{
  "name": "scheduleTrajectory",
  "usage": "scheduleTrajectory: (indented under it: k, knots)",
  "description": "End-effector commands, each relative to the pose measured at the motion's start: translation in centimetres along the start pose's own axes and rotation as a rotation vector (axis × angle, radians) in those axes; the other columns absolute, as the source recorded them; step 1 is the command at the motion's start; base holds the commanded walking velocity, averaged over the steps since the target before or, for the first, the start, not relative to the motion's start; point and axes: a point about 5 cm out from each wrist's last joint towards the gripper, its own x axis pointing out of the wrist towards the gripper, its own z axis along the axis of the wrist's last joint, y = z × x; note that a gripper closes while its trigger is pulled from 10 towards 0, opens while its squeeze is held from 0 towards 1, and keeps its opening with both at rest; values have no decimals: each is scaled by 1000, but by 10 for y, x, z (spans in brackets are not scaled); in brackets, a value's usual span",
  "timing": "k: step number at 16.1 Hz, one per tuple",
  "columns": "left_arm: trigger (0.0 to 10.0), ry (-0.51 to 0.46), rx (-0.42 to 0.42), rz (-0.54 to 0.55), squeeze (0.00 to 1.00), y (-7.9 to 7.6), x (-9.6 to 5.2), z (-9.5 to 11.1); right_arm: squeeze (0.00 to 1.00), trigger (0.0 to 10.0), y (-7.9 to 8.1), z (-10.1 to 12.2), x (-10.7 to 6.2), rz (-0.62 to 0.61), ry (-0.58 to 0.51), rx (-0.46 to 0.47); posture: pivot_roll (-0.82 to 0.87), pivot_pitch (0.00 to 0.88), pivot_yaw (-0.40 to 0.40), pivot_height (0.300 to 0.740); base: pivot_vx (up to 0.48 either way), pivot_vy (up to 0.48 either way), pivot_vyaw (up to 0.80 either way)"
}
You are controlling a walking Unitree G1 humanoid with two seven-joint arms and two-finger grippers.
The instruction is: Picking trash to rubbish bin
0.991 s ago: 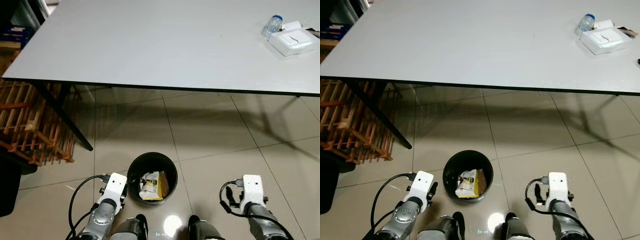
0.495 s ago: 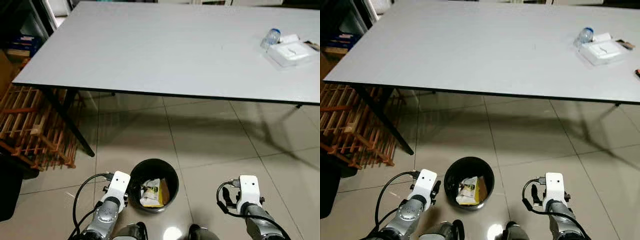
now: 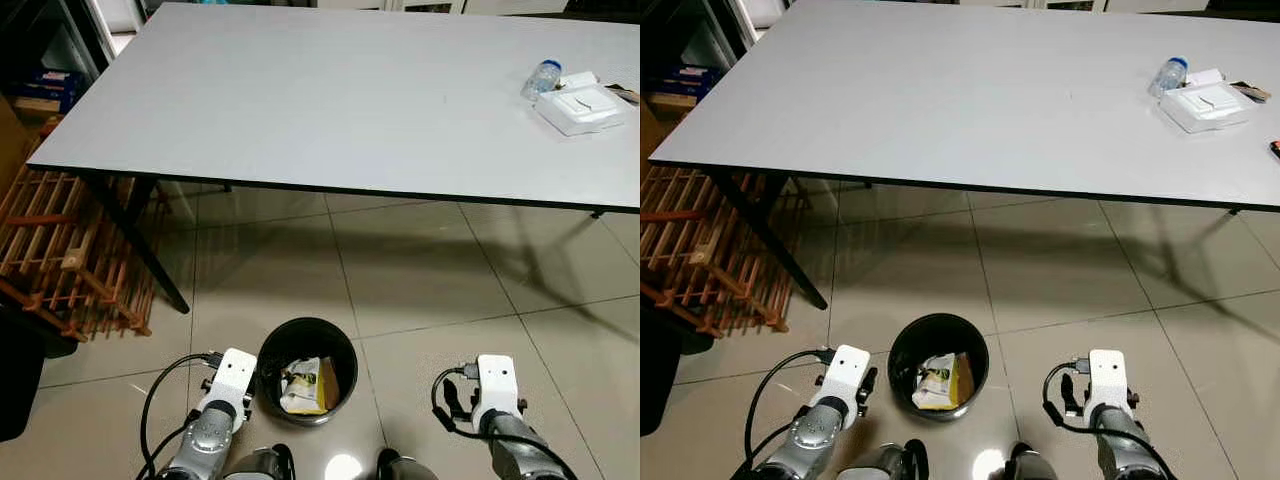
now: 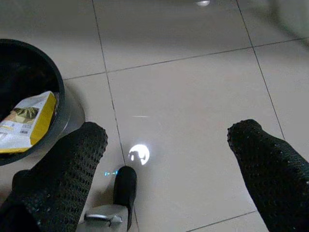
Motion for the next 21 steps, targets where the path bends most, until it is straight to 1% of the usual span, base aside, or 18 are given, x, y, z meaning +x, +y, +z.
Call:
scheduleTrajectory:
  k: [1, 4, 7, 12, 21]
  knots:
    - [10000, 21, 8, 4, 0, 0, -3, -8, 0, 10000, 0, -9, -3, -4, 24, 7, 31, 211, 57, 740, 0, 0, 0]
    - [10000, 9, 18, -10, 0, 0, -2, -5, 0, 10000, -5, -9, -4, -28, 17, 28, 8, 228, 63, 740, 0, 0, 0]
    - [10000, -4, 18, -18, 0, -2, 1, 2, 0, 10000, -10, -7, -4, -48, 9, 41, -5, 240, 66, 740, 0, 0, 0]
    - [10000, -17, 8, -21, 0, -2, 1, 4, 0, 10000, -7, -8, -3, -38, 10, 40, 10, 251, 64, 740, 0, 0, 0]
    - [10000, -10, 3, -6, 0, 1, -1, -1, 0, 10000, -3, -12, -4, -29, 22, 43, 18, 260, 66, 740, 0, 0, 0]
